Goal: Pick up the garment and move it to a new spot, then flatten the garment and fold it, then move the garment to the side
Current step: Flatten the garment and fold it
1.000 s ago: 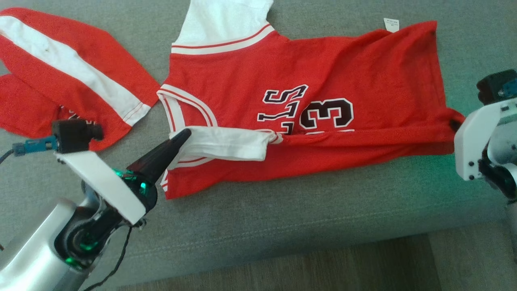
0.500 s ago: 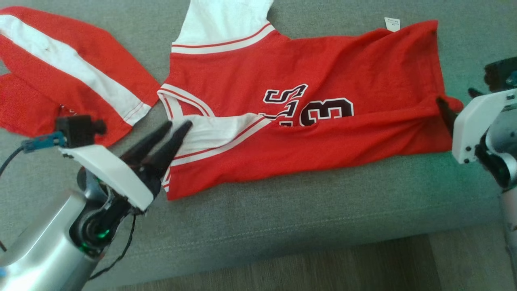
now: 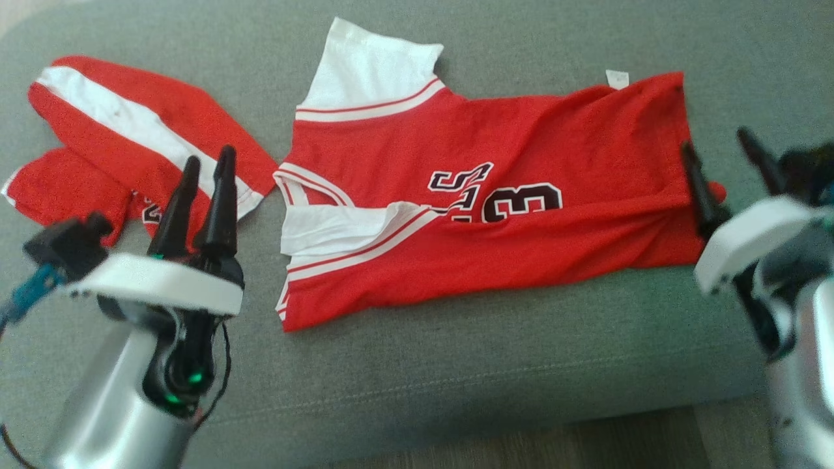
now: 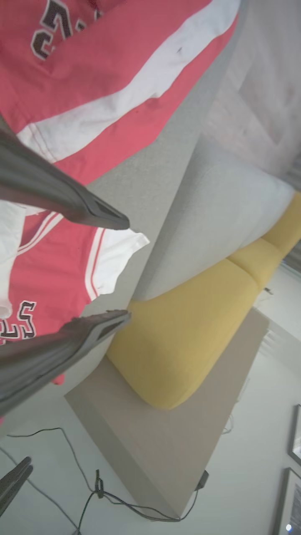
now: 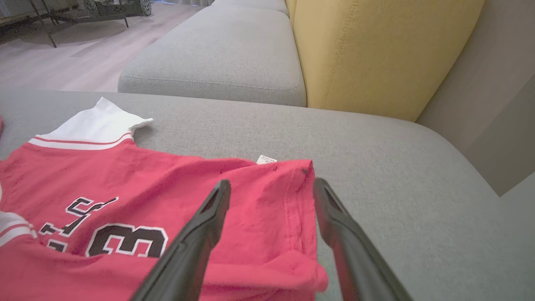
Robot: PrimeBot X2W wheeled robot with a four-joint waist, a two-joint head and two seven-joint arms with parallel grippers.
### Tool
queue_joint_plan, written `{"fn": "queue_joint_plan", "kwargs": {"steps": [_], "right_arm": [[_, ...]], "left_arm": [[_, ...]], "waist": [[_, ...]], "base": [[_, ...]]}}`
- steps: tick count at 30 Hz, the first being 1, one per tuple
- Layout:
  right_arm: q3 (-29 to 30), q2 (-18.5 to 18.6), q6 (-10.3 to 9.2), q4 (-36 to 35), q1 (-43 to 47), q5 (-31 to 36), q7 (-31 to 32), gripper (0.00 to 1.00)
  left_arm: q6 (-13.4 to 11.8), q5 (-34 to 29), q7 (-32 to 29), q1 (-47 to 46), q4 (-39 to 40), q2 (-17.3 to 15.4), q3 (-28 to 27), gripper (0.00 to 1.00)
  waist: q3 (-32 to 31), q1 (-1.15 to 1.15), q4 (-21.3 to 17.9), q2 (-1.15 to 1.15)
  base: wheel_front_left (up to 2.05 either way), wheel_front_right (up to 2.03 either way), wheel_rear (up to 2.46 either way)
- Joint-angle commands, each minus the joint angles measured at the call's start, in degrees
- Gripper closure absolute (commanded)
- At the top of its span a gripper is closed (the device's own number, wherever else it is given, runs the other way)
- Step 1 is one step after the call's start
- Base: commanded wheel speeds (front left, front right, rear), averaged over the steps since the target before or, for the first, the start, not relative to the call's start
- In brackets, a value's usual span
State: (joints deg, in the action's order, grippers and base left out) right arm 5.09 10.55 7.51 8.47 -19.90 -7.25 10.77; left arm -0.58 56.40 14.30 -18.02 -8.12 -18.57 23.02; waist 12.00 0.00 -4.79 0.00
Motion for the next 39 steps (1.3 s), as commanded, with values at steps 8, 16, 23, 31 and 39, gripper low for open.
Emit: {"fn": "queue_joint_plan", "kwargs": {"steps": [8, 16, 23, 31, 39], "right_arm": [[-0.93, -4.99, -0.02, -4.8, 8.15, 5.43, -12.96, 0.0], [-1.37, -6.79, -0.02, -2.01, 10.85, 8.18, -17.28, 0.0], [-1.07, -7.33, -0.02, -1.46, 10.85, 7.9, -18.44, 0.0], [-1.19, -7.59, -0.02, -2.1, 10.62, 7.23, -18.79, 0.0], [-1.48, -7.65, -0.02, -1.97, 10.58, 7.96, -19.15, 0.0]], "left_arm": [[2.3, -26.06, 0.69, 11.2, 4.06, 12.0, -12.99, 0.0], [4.62, -34.09, 0.69, 15.58, -0.61, 15.36, -14.56, 0.0], [4.68, -36.63, 0.69, 14.17, -7.45, 15.63, -13.63, 0.0], [1.72, -38.31, 0.7, 10.41, -19.04, 15.68, -12.7, 0.0], [-0.62, -39.1, 0.51, 6.3, -28.86, 15.39, -12.83, 0.0]], "waist": [[-3.52, 0.0, -0.64, 0.0], [-3.6, 0.0, -1.87, 0.0], [-3.05, 0.0, -3.29, 0.0], [-1.86, 0.0, -5.54, 0.0], [-0.6, 0.0, -7.14, 0.0]], "base": [[0.0, 0.0, 0.0], [0.0, 0.0, 0.0], [0.0, 0.0, 0.0], [0.0, 0.0, 0.0], [0.0, 0.0, 0.0]]}}
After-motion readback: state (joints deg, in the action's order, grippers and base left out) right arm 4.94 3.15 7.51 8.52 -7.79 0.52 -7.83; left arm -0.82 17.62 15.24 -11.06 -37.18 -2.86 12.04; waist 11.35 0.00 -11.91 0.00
